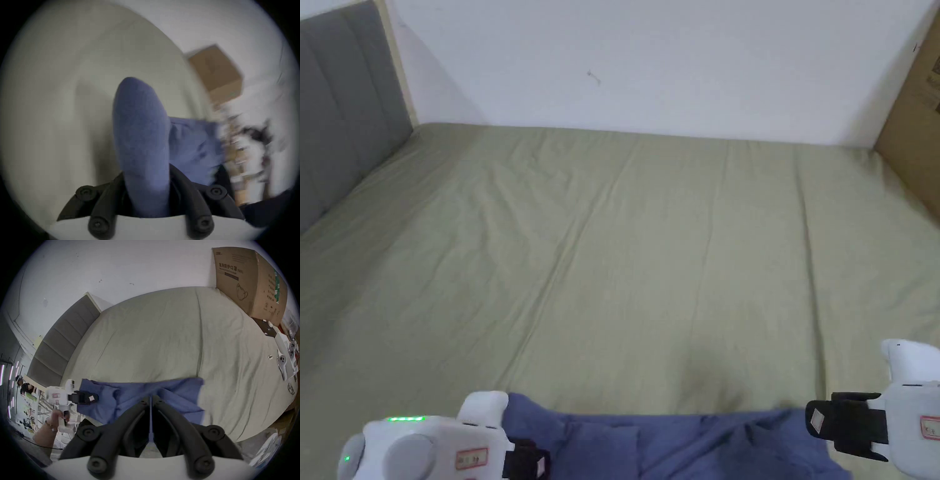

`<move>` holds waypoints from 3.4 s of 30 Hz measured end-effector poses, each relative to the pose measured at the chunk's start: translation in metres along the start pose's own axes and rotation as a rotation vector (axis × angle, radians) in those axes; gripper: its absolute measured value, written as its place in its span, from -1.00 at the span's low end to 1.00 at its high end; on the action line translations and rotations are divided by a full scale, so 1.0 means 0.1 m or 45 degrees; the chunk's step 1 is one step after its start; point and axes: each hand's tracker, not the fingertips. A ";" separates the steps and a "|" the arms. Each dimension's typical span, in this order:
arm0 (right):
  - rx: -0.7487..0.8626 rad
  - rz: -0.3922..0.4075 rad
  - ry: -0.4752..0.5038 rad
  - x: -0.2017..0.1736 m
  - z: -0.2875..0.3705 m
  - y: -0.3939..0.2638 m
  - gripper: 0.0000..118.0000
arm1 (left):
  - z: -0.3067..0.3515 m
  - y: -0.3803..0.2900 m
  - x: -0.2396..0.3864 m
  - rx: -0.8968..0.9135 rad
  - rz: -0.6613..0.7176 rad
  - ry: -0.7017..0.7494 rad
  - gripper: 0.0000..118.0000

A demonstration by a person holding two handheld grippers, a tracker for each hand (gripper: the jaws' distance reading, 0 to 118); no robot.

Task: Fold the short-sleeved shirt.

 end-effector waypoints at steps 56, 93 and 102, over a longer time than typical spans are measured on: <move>0.088 -0.091 0.027 0.45 0.54 -0.36 -0.97 | -0.43 0.08 2.26 -0.032 -0.128 -0.603 -0.98; -0.401 -0.363 0.475 0.77 -1.43 -0.64 -0.98 | -0.99 0.06 0.15 -0.207 0.484 -1.122 0.95; -0.383 -0.494 0.561 0.92 -1.51 -0.77 -0.98 | -1.27 -0.15 0.13 -0.057 0.692 -1.045 -0.63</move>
